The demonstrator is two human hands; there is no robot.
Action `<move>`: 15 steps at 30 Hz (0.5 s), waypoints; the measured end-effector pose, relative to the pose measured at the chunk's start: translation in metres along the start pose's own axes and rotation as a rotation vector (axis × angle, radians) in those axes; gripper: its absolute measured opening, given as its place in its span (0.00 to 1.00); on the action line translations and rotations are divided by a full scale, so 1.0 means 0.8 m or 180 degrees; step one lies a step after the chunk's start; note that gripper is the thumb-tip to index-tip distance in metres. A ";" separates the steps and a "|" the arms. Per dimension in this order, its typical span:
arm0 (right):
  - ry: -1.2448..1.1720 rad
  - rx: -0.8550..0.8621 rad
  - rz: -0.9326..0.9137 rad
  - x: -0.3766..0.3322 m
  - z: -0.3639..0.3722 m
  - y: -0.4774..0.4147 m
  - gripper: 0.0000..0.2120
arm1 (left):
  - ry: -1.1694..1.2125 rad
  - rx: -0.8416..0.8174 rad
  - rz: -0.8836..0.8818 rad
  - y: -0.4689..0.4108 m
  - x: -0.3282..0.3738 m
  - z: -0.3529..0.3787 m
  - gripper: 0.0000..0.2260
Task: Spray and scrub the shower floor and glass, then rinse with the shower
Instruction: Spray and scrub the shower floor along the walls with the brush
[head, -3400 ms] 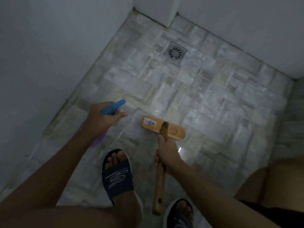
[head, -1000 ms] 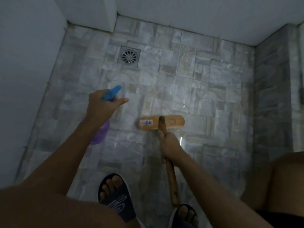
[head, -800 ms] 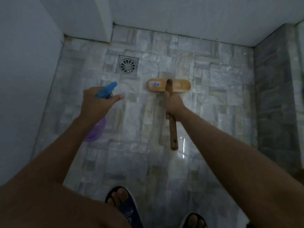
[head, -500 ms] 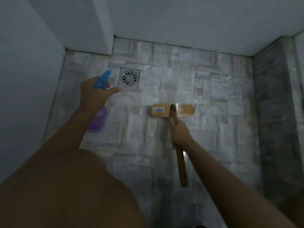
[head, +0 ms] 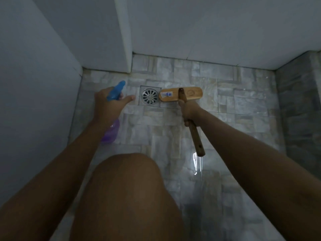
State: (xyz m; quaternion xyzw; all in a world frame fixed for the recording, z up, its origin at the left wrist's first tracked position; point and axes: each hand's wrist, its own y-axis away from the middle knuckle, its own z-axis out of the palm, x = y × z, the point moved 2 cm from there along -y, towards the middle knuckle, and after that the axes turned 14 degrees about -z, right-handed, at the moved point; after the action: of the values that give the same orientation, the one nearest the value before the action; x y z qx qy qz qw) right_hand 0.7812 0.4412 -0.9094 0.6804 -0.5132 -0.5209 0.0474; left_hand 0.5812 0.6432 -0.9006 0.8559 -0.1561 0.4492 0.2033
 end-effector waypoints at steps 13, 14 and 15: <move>0.0333 -0.0754 -0.0189 0.031 0.033 0.080 0.19 | -0.0001 -0.0099 0.0158 -0.025 -0.012 -0.012 0.20; 0.0427 -0.0780 -0.0362 0.009 0.042 0.059 0.18 | 0.0024 -0.0053 0.0192 -0.025 -0.013 -0.012 0.21; 0.0584 -0.0723 -0.0578 -0.016 0.052 0.025 0.17 | 0.0019 0.0041 0.0242 -0.027 -0.015 -0.012 0.21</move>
State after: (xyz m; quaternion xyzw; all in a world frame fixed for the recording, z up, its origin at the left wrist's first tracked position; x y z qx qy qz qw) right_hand 0.7375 0.4606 -0.9078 0.7590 -0.3809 -0.5134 0.1234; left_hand 0.5775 0.6678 -0.9097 0.8492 -0.1850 0.4602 0.1810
